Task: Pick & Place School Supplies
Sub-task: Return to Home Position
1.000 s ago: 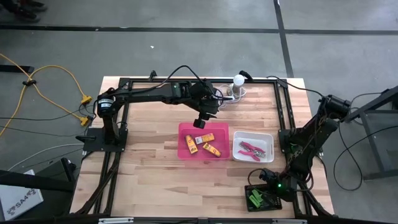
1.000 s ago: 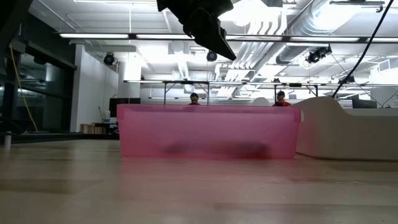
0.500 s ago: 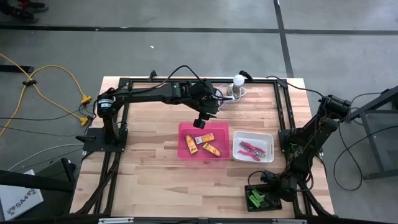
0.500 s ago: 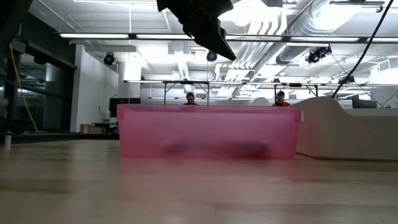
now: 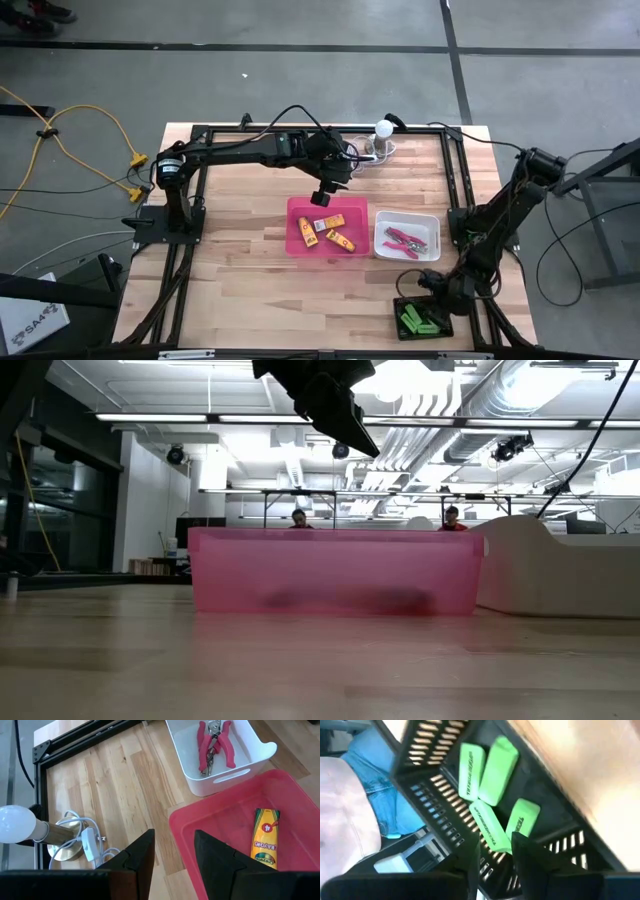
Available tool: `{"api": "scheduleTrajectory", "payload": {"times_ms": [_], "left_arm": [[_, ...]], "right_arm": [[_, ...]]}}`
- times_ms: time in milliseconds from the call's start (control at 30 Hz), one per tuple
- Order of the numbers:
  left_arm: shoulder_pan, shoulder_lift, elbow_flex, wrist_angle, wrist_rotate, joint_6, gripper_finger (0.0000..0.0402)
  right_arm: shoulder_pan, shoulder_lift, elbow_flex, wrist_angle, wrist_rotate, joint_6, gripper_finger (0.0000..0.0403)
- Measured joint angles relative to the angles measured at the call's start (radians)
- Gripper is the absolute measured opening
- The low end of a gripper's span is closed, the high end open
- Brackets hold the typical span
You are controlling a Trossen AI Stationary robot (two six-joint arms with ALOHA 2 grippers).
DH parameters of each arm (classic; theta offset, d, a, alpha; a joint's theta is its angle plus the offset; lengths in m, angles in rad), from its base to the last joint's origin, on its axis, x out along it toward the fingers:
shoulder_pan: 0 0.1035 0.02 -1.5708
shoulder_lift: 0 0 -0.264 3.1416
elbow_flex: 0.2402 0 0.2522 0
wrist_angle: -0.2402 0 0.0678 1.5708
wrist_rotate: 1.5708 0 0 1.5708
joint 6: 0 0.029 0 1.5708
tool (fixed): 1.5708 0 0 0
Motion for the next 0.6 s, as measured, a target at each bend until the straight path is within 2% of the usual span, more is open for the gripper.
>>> {"api": "scheduleTrajectory", "payload": {"times_ms": [467,600], "left_arm": [[0.021,-0.016,-0.001,-0.025,-0.014,-0.005,0.0132],[0.073,-0.052,-0.001,-0.038,0.091,-0.044,0.0132]], "right_arm": [[-0.171,-0.162,0.0,-0.001,0.002,-0.22,0.0101],[-0.229,-0.217,0.0,-0.001,0.011,-0.314,0.01]]}}
